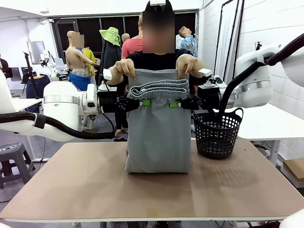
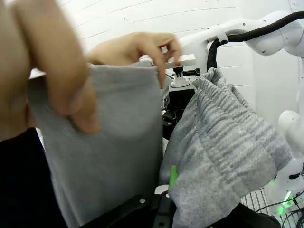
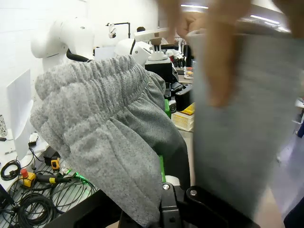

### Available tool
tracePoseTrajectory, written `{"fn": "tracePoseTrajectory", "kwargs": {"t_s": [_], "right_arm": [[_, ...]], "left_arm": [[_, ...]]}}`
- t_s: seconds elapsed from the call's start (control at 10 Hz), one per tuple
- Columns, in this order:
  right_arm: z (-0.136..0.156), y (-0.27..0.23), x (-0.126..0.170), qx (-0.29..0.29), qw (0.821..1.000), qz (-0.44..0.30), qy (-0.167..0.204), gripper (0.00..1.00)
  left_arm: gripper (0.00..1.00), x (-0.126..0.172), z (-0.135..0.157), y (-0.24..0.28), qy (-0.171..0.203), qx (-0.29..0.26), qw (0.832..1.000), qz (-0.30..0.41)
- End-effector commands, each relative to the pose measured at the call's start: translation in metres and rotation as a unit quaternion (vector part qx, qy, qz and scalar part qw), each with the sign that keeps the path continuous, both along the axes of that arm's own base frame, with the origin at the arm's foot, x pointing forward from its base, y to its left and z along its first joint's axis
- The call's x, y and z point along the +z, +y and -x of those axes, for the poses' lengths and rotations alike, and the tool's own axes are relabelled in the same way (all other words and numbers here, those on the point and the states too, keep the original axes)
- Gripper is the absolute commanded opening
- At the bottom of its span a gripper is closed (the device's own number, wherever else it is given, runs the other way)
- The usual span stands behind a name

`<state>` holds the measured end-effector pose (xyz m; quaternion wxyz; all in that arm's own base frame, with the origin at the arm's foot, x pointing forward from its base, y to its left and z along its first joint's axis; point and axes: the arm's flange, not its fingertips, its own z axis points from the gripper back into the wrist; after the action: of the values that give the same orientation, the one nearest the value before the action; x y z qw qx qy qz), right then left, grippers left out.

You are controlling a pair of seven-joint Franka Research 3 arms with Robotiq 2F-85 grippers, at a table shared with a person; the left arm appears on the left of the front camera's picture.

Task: Fold the training pants.
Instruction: Release the ends of the Training pants and then grab the overlapped ends.

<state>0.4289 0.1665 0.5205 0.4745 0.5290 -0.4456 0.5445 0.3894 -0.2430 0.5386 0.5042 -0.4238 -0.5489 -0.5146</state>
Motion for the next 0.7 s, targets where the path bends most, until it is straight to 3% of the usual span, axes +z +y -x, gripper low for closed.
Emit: {"fn": "tracePoseTrajectory", "kwargs": {"t_s": [0.0, 0.6], "right_arm": [[0.0018, 0.0011, 0.0027, -0.004, 1.000, -0.012, 0.001, 0.00], [0.0018, 0.0011, 0.0027, -0.004, 1.000, -0.012, 0.001, 0.00]], "left_arm": [[0.00, 0.0033, 0.0026, 0.0000, 0.003, 0.000, 1.000, 0.009], [0.00, 0.0033, 0.0026, 0.0000, 0.003, 0.000, 1.000, 0.009]]}}
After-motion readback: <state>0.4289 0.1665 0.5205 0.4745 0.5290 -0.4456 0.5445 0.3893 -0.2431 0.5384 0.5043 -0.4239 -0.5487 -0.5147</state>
